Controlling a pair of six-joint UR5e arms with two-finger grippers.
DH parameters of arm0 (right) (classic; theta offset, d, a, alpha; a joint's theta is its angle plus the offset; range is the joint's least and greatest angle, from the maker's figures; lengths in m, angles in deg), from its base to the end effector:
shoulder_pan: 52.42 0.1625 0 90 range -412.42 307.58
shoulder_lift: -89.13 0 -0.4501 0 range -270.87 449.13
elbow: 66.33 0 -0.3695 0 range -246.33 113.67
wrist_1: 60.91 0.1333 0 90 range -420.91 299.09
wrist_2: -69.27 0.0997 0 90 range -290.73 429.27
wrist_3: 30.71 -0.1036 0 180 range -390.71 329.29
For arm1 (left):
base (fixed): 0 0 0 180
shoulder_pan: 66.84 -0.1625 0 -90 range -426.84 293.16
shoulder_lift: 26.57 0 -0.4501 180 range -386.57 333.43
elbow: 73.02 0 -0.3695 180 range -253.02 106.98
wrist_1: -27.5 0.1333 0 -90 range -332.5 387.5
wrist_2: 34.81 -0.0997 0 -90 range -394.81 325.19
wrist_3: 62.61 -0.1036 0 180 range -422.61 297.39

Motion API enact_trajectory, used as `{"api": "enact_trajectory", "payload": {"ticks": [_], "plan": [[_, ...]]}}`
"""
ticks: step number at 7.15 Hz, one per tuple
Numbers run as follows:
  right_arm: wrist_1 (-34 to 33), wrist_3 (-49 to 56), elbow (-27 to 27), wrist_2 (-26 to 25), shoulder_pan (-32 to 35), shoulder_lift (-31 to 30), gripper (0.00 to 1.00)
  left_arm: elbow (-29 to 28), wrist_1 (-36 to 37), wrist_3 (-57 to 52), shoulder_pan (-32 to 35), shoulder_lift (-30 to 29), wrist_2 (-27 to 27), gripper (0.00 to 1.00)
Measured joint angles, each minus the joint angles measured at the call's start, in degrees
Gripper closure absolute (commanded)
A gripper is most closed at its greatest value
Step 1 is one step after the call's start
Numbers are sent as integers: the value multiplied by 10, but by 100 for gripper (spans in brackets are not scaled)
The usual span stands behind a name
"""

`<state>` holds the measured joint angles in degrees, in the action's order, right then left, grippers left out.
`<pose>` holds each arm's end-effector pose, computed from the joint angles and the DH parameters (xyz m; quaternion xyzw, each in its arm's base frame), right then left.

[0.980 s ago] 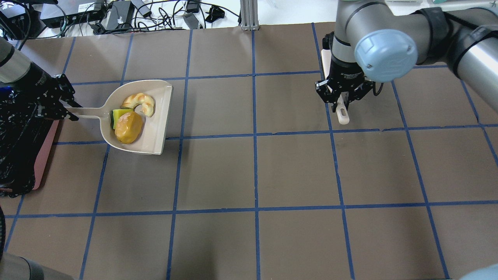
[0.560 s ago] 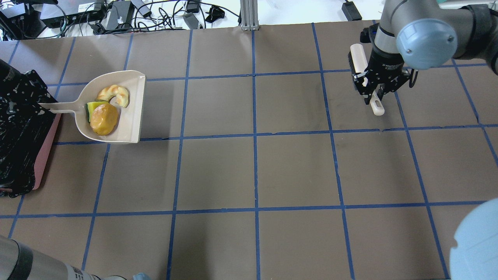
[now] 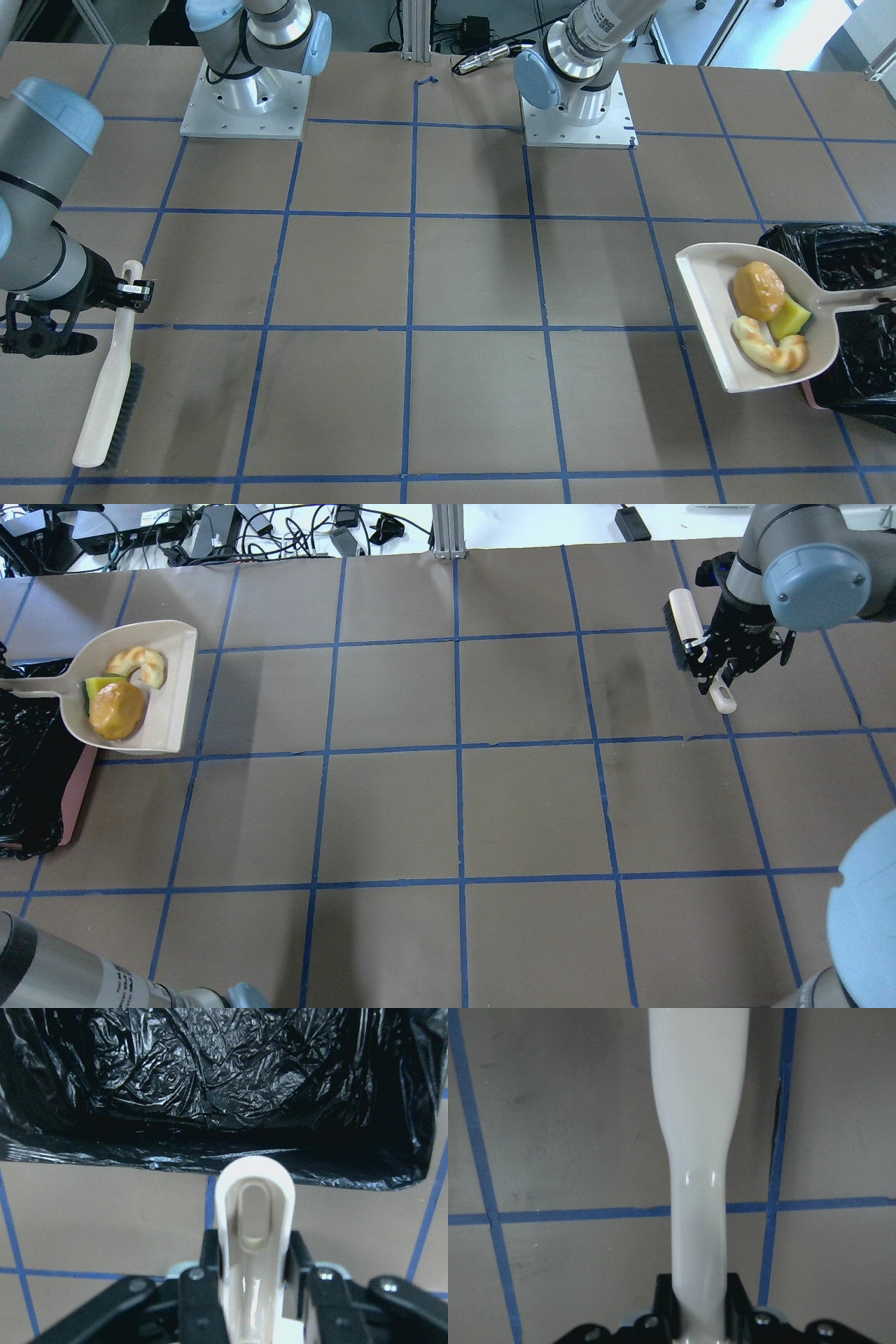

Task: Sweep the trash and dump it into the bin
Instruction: 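Carry the loaded dustpan over the black bin while the right gripper withdraws, then tip the dustpan with the left gripper to dump contents into the bin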

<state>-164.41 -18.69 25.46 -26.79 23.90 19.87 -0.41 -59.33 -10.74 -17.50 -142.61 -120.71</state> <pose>-0.0190 -0.5954 0.3245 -0.0103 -0.9955 -0.0884 0.0339 0.3183 -0.5865 0.3990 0.7224 -0.6889 -0.0510 0.0309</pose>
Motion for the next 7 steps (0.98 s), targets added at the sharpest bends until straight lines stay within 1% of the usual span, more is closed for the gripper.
{"api": "enact_trajectory", "payload": {"ticks": [2, 3, 5, 7], "plan": [[-17, 3, 0, 1, -16, 26, 100, -119, -79, -10, -18, -47, -7, 100], [-18, 6, 2, 1, -19, 31, 100, -166, -99, -20, -30, -71, -8, 100], [-31, 19, 15, -1, -22, 33, 100, -241, -109, -49, -63, -112, -15, 100], [-47, 39, 39, -22, -25, 29, 100, -293, -105, -79, -94, -140, -31, 100]]}}
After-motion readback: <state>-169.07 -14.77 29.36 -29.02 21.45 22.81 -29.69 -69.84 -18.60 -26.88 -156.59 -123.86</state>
